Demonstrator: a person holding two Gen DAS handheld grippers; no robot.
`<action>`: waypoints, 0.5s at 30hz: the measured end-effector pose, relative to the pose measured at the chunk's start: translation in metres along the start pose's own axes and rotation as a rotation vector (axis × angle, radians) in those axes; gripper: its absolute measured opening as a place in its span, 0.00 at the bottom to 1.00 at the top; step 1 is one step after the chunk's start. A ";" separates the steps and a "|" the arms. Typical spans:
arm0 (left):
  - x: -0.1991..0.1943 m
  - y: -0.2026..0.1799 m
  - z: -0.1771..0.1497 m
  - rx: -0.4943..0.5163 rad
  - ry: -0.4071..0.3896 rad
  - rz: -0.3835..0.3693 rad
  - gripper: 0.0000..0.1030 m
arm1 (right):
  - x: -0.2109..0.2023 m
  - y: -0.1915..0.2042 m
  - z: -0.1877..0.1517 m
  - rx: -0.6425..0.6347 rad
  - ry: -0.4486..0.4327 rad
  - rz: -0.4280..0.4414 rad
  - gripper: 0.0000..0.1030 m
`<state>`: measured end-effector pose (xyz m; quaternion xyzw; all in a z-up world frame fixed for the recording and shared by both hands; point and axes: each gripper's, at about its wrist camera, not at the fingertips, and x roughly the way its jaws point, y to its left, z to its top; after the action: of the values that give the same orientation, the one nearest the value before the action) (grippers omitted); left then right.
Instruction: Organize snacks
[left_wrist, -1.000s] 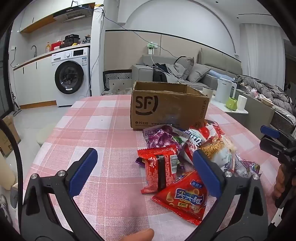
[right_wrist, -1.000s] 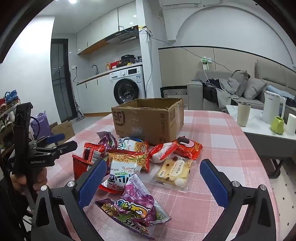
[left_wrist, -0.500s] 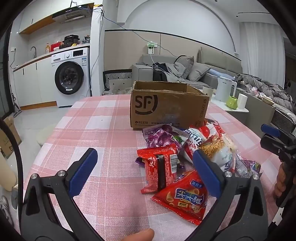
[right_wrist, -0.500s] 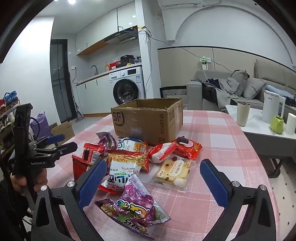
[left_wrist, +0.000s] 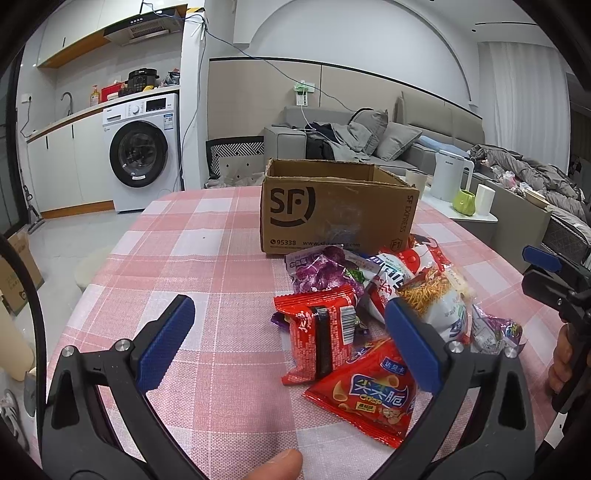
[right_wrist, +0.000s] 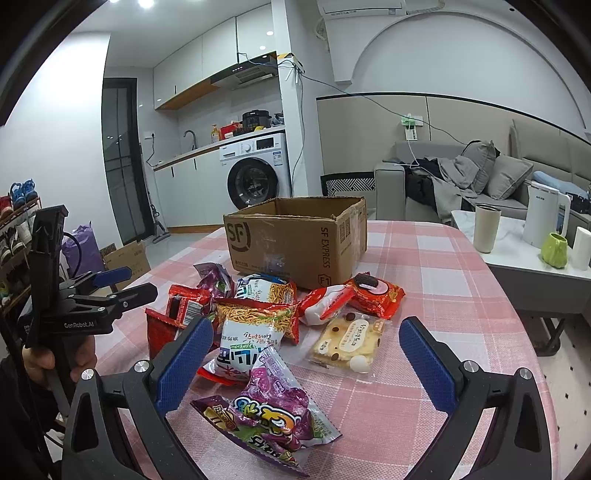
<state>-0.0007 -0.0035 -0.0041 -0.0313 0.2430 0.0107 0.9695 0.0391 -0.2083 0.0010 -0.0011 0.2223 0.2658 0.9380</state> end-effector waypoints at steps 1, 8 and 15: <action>0.000 0.000 0.000 0.000 0.000 0.002 0.99 | 0.000 0.000 0.000 -0.001 0.000 0.000 1.00; 0.001 0.003 0.001 0.007 0.003 -0.004 0.99 | 0.000 0.001 0.000 -0.003 0.000 0.004 1.00; 0.001 0.001 0.002 0.024 0.004 -0.004 0.99 | 0.000 0.000 0.000 -0.003 0.000 0.005 1.00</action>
<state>0.0007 -0.0022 -0.0029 -0.0199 0.2449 0.0059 0.9693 0.0386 -0.2081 0.0015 -0.0020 0.2217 0.2685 0.9374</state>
